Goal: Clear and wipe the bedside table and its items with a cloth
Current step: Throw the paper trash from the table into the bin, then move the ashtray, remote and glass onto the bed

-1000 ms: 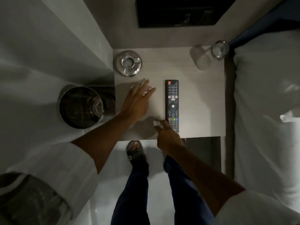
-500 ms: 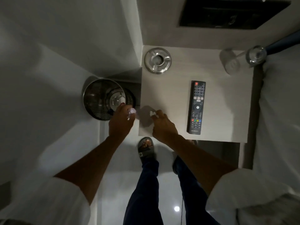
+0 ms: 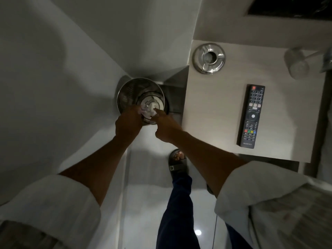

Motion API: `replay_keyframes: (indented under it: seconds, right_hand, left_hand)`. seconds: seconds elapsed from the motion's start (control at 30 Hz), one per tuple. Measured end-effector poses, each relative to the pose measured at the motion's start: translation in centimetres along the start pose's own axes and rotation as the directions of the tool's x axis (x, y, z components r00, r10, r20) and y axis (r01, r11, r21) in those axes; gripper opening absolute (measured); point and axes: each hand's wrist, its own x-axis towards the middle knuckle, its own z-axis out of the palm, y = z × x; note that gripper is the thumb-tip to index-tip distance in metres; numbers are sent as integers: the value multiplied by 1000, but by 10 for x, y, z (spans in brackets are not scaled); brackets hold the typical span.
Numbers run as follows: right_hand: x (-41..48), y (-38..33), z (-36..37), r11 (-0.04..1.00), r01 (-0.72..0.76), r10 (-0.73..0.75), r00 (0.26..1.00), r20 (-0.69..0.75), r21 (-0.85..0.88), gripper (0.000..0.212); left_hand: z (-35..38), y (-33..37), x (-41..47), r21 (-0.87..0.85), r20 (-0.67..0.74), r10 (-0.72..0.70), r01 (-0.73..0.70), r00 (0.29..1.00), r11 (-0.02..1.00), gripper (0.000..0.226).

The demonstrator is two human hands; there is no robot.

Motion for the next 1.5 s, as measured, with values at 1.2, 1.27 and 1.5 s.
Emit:
replay_keyframes:
  seconds: [1.2, 1.27, 1.5]
  right_hand:
    - [-212, 193, -67, 688, -450, 694, 637, -336, 569, 71]
    - [-236, 198, -78, 651, -411, 703, 644, -302, 638, 74]
    - [-374, 217, -122, 599, -275, 707, 623, -335, 752, 97]
  left_hand:
    - [79, 236, -23, 220, 197, 396, -434, 897, 874, 95]
    - [83, 247, -61, 107, 185, 429, -452, 884, 886, 95]
    - [84, 326, -177, -356, 96, 507, -446, 857, 821, 94]
